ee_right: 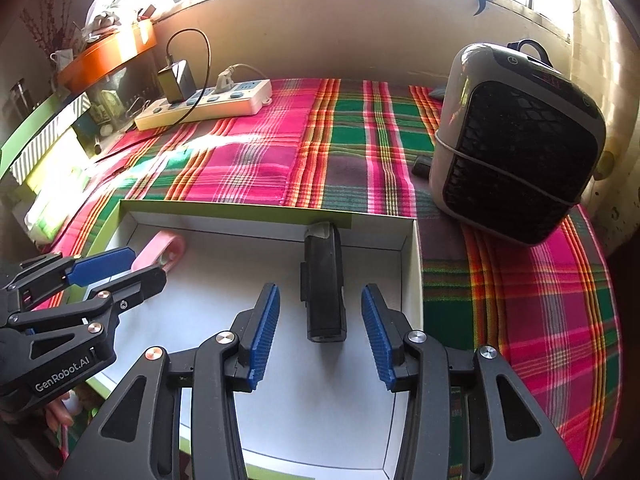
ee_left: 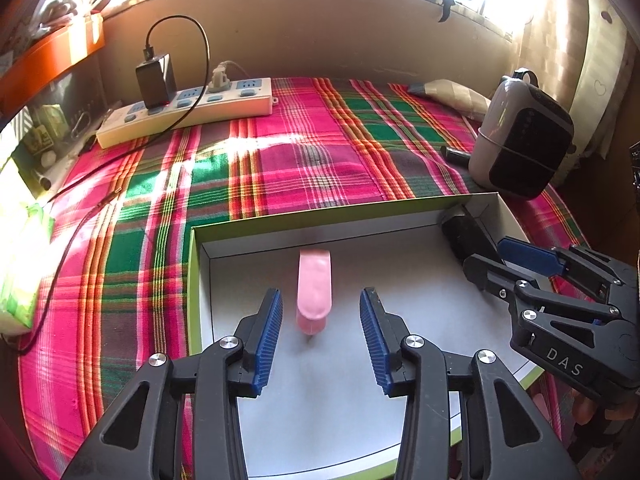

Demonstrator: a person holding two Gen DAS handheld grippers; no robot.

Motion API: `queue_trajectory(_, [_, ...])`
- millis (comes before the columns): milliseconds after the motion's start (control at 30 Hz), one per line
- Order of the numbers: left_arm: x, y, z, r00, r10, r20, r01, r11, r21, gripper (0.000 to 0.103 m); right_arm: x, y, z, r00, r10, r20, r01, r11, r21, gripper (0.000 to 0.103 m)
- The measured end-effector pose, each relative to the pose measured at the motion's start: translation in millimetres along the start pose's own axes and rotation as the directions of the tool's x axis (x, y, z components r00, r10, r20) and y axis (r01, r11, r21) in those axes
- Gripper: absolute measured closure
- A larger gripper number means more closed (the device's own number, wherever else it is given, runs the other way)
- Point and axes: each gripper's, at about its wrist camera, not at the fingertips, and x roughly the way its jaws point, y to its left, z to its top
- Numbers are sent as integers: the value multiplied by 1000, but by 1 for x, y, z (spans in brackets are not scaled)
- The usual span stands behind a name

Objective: Organize objects
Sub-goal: 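Open the right tool to drop the power bank in the box while the left tool releases the pink clip, then withdraw both open tools from the white box back toward the remaining objects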

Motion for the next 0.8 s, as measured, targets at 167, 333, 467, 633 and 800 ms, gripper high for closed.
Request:
queue_trajectory(167, [-11,0,-7,1000,-5,14,5,1000,-4,64,-10,0,-7,1000,4,13,-4,1000,10,59])
queue_trajectory(333, [-21,-1,-15,1000,-7,28,7,1000,-5,64,-18,1,-15,1000,3,24,-3,1000,15,59])
queue_trajectory(467, [-30,-2,-23,999,-5,46,5,1000,-4,64,-28,2,-21,999,4,40,-5,1000,15,59])
queue_trajectory(633, [-41,-3,-31,998,10,68,-10,1000,3,64,-38,1,-31,999,10,51,-12,999,35,59])
queue_trajectory(800, [-52,-1,-38,997,7,81,-6,1000,-10,64,-51,1,-42,997,7,73,-10,999,39,59])
